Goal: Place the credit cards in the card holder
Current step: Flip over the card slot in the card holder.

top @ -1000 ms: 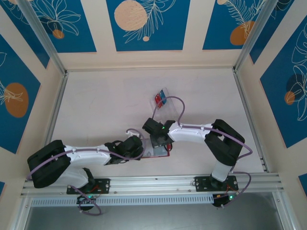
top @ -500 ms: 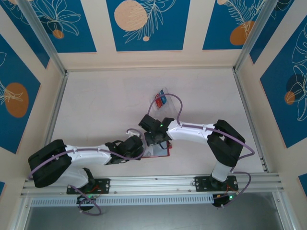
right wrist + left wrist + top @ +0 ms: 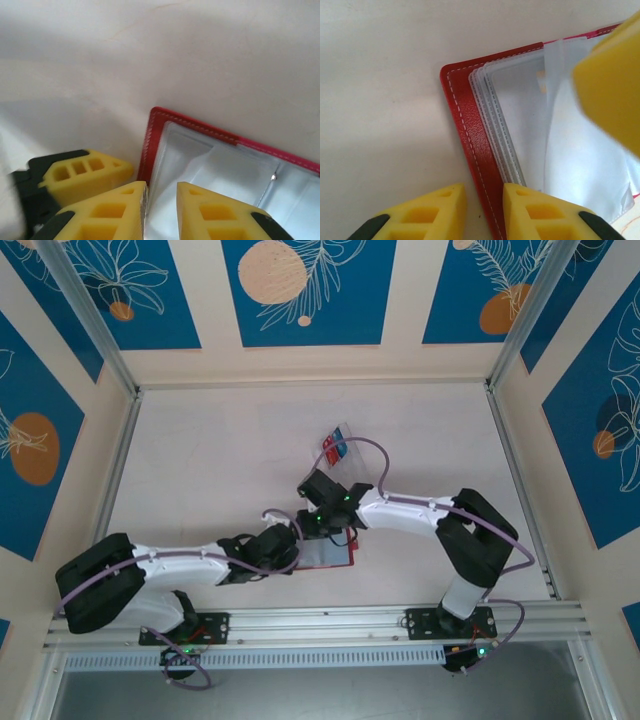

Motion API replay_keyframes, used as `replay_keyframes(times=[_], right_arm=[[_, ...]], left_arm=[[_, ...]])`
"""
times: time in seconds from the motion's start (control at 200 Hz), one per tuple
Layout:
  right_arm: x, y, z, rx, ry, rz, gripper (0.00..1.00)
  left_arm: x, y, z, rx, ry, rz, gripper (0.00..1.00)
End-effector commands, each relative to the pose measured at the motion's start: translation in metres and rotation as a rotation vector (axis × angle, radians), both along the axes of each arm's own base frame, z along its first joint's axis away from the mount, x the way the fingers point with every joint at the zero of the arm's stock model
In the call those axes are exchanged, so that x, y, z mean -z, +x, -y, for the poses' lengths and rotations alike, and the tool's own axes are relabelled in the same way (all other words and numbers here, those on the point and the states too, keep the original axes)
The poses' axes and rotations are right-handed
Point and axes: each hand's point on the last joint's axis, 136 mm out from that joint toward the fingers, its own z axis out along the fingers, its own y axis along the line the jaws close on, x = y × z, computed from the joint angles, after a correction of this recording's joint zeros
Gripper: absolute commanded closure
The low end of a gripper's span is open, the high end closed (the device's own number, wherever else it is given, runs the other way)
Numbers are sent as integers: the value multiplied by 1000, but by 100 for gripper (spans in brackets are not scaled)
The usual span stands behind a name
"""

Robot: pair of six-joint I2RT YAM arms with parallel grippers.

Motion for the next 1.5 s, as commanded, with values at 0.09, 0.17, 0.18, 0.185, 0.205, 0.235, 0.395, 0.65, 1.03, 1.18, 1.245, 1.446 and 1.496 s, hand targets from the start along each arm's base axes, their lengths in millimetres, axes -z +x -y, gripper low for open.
replay_keyframes(times=[0.09,0.17,0.18,0.185,0.205,0.235,0.395,0.65,1.03,1.18,1.245,1.446,1.496], right_arm=[[-52,-3,9,-29,102,104,68],[-54,0,24,-3,62,122,67],[-54,1,27,2,55,125,67],[-53,1,28,4,50,125,67],[-52,2,32,14,36,127,67],[-49,3,38,28,20,125,67],[-26,-2,41,25,4,79,74],[23,-9,4,-35,-24,-12,86],[16,-8,4,-42,-8,8,82],[-29,5,22,-17,-31,70,76],[-44,14,32,8,-44,94,72],[-79,61,68,116,-50,148,70],[-90,77,78,146,-63,196,70]], left_arm=[[0,-10,-26,-18,63,-11,69],[-6,-11,-31,-22,65,-2,67],[-8,-11,-31,-24,62,-1,67],[-8,-11,-32,-24,62,-1,67],[-10,-12,-33,-23,61,0,66],[-13,-12,-34,-22,55,4,64],[-36,-16,-30,17,-3,20,54],[-59,-7,-20,33,-9,30,46],[-49,-3,-18,31,22,5,41],[-48,4,-9,70,70,2,39],[-52,8,-5,84,81,7,39],[-54,23,-1,94,100,-7,44],[-54,27,0,99,104,-12,47]])
